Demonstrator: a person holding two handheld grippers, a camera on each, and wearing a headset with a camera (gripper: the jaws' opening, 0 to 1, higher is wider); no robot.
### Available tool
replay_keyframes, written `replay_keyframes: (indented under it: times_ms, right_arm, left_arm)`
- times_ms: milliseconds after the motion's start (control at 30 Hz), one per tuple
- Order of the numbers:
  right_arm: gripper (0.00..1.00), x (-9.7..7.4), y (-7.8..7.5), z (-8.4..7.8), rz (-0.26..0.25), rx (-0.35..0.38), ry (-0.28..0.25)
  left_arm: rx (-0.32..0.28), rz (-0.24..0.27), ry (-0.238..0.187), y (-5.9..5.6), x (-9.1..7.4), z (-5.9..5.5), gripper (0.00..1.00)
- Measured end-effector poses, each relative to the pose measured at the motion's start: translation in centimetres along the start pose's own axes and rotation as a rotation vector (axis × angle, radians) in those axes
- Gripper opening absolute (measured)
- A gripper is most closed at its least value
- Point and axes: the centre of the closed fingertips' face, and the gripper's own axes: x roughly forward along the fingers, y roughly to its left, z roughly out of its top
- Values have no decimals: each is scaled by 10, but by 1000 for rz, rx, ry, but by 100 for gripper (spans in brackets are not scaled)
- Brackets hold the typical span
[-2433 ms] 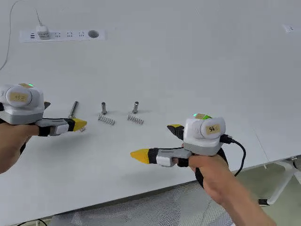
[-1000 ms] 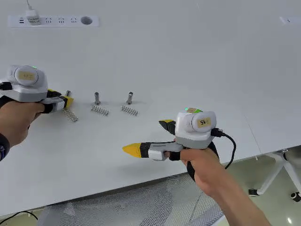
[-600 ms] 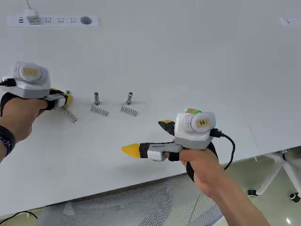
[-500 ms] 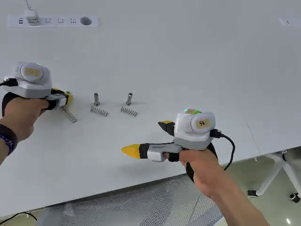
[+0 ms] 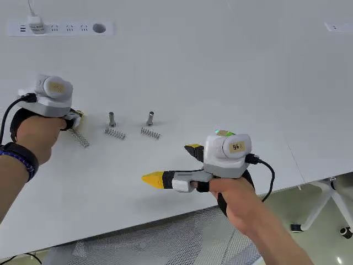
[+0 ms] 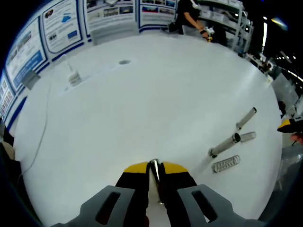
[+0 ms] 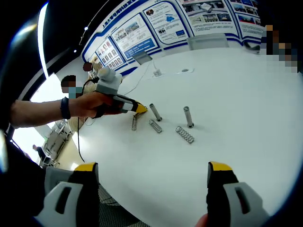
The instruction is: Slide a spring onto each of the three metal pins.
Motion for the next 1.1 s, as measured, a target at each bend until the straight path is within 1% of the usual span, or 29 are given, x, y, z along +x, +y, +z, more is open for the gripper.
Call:
replay_keyframes:
  times_ms: [67,233,333,367,433,567,633,733,1033,1100]
  right_arm:
    - [97,0,0,0,2,7,0]
    - [96,-1,1,5,5,13,-18]
    - [96,-3,-1,6,2,11,-20]
    - [96,-4,-1,6,1,11,-20]
    - [96,-5,-2,6,-3,12,-21]
    - [96,-8,-6,7,-13,19,-29]
    - [96,-9,-8,8,-16,23,-33]
    - [96,-9,-9,7,-18,25,-32]
    - [96,-8,-6,7,-14,23,-27]
    - [96,-8,-7,7,-16,22,-27]
  left_arm:
    - [1,7,7,0,-1,0,10]
    - [-39,17,13,1,-4,-1,8]
    - [-38,15,19,2,-4,-1,8]
    - [-47,13,18,2,-4,-1,7]
    - [-83,-2,19,2,-6,-2,7]
    - [-101,-5,2,3,-12,-4,7]
    - [-104,-3,-18,4,-16,-2,7]
    - [-103,5,-29,7,-21,-1,7]
    - [-135,9,-67,12,-31,0,7]
    - [-138,10,-71,15,-31,0,7]
